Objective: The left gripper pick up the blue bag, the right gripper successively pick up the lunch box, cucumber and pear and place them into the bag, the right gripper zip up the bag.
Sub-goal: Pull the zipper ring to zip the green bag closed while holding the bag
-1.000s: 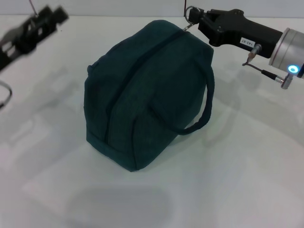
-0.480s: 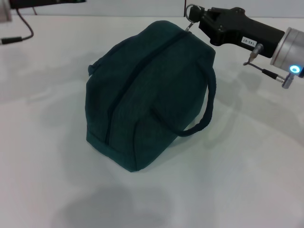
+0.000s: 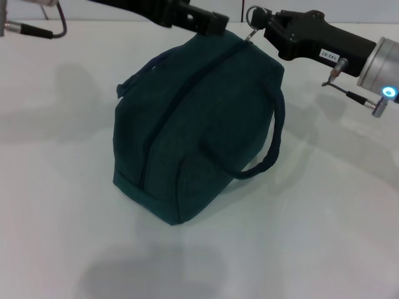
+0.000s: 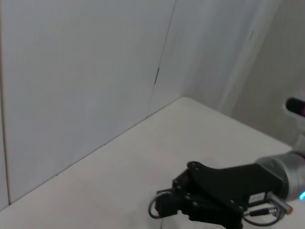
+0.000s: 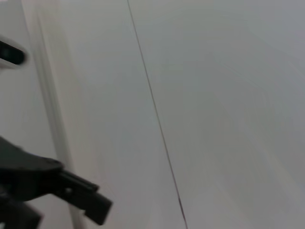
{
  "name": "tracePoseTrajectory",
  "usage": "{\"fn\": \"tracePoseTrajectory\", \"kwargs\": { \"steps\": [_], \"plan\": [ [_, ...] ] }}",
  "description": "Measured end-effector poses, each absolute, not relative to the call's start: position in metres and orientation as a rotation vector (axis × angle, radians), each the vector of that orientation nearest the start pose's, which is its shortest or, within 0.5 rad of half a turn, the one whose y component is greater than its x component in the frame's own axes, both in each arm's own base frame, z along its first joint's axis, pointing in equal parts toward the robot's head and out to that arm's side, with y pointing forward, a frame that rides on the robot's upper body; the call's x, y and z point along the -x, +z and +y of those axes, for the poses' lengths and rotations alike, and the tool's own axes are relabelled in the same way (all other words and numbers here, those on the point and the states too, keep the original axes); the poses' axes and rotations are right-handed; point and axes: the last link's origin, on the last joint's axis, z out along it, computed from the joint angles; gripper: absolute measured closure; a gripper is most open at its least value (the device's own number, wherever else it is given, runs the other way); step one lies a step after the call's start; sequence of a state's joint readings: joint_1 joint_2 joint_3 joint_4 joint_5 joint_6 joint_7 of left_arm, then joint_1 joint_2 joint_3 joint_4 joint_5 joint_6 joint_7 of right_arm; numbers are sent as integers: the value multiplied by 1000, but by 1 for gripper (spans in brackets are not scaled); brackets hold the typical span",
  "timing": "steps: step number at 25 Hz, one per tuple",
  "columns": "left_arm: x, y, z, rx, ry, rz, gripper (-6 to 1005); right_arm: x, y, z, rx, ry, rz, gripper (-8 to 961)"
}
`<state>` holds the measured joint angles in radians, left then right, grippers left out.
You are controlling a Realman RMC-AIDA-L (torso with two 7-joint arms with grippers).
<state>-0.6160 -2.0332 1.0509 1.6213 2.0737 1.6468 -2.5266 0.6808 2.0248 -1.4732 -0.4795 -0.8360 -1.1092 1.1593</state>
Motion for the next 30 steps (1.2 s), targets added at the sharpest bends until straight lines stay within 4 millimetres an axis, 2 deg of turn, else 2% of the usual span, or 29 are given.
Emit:
{"fn": "tracePoseTrajectory", "kwargs": {
  "steps": [4,8,16,24,30],
  "plan": [
    [82,88,342,2654,-284,-713,103,-163,-29,403,2407,1115,508,946],
    [80,73,330,2633,-209,-718,103,-163,-29,403,2404,1117,508,946],
    [92,59,330,2590,-198,-718,104,-163,-28,403,2397,1121,501,946],
    [95,48,326,2613,-175,-710,103,-163,-28,404,2395,1117,502,946],
    [101,38,325,2598,-119,-659,104,-162,-28,404,2396,1119,501,946]
  ]
}}
